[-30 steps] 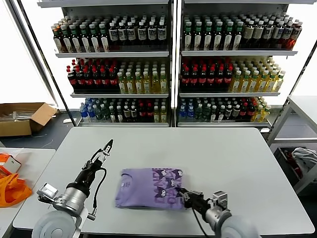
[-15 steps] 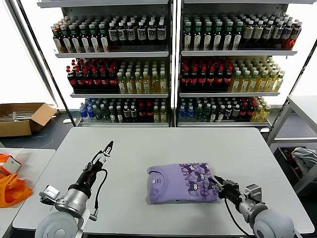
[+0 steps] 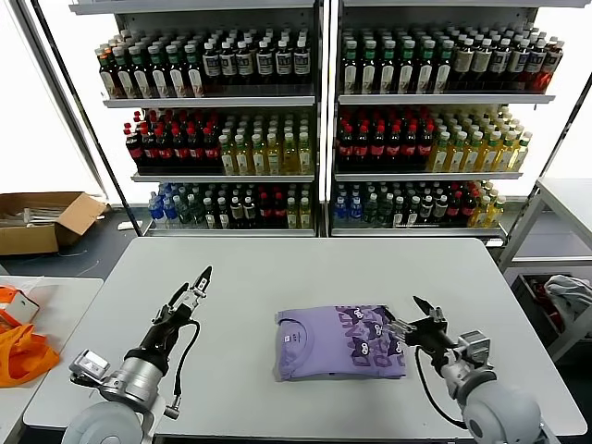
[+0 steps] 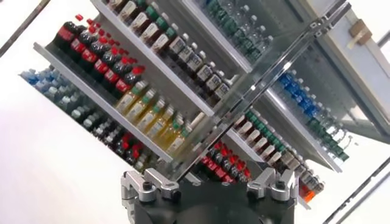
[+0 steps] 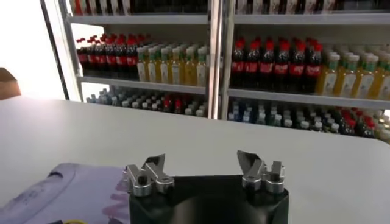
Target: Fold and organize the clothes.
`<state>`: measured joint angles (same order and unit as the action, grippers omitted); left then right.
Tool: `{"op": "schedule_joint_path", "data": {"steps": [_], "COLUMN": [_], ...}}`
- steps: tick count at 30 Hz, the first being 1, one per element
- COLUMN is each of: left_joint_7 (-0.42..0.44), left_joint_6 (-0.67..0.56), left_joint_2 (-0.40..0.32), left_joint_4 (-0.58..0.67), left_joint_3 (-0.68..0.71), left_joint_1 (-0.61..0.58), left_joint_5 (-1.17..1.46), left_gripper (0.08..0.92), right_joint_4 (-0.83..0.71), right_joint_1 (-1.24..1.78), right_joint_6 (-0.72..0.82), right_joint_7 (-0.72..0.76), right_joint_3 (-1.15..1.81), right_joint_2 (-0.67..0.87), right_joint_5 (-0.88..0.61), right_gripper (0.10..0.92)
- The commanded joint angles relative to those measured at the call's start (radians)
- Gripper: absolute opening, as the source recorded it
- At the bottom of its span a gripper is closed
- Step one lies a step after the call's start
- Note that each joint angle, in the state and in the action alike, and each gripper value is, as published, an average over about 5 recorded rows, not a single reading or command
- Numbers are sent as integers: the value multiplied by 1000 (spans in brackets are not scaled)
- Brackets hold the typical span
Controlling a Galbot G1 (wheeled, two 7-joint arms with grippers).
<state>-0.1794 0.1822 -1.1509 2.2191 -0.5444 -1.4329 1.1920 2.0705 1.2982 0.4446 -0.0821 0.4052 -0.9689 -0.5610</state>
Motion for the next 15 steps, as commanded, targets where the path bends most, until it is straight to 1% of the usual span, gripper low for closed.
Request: {"op": "schedule_joint_path", "data": {"steps": [1, 6, 10, 15], "left_joint_7": [10, 9, 10, 10], "left_joint_6": [2, 2, 3, 2], "left_joint_2": [-7, -13, -13, -14], "left_joint_4": [11, 6, 6, 1], "left_joint_3": [4, 4, 1, -5], "left_joint_1": [-30, -33, -39, -40], "left_joint_5": [-38, -43, -46, -46], "left_gripper": [823, 823, 823, 823], "right_joint_4": [-111, -202, -216, -237], "right_joint_1": [-130, -140, -142, -146], "right_joint_6": [22, 26, 22, 91], "right_joint_7": [-75, -76, -50, -53], "right_joint_3": [-250, -306, -352, -359], "right_joint_2": [-187, -244, -250, -243], "right_joint_5": [118, 133, 181, 266], "right_gripper": [803, 822, 823, 823]}}
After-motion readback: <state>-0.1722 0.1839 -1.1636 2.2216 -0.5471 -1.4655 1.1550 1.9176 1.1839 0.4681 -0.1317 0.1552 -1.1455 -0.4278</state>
